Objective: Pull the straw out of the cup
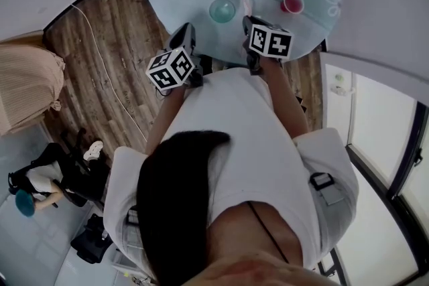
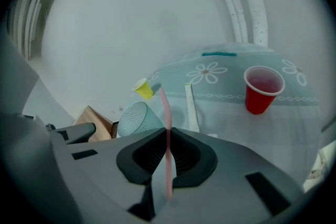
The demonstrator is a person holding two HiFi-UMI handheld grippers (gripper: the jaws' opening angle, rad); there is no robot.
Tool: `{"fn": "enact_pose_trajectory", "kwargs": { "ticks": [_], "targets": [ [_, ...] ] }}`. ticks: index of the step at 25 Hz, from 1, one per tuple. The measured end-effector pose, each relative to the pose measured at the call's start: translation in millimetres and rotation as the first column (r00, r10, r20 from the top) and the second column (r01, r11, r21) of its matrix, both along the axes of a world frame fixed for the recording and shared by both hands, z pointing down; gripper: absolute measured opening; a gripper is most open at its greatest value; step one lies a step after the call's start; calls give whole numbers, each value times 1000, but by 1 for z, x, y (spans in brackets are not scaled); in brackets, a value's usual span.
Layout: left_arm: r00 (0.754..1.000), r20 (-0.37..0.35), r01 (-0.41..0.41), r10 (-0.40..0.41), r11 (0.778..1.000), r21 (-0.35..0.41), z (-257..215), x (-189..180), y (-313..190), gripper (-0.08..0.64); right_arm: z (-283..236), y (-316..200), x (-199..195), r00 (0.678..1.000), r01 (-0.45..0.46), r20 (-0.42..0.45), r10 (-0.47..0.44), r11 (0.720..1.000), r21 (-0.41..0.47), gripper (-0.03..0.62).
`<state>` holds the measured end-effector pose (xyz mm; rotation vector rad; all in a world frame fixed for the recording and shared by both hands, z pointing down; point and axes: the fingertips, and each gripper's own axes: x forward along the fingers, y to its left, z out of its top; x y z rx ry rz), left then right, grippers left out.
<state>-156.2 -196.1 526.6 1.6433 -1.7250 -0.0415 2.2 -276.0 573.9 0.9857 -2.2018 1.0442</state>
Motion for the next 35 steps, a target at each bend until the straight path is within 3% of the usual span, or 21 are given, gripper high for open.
{"fn": "enact_pose_trajectory", "kwargs": {
  "ticks": [8,17,22,27,35],
  "targets": [
    [1000,-5,17,-17,1000,-19,3,-15,-1,9,31,-3,-15,996,44,-72,-48,997,-57,46],
    [999,7,51,-51,998,-43,8,-32,2,9,53,-10,-21,994,44,-95,-53,995,-88,46],
    [999,7,50,-50,997,-52,11,-35,2,9,61,-9,-24,993,47,-105,-56,995,-87,48],
    [997,60,60,-57,997,-52,9,-40,0,9,65,-9,-25,992,54,-109,-63,995,-89,48],
    [997,61,58,-56,997,-44,6,-40,0,9,61,-10,-27,992,70,-104,-77,995,-72,53]
  ]
}}
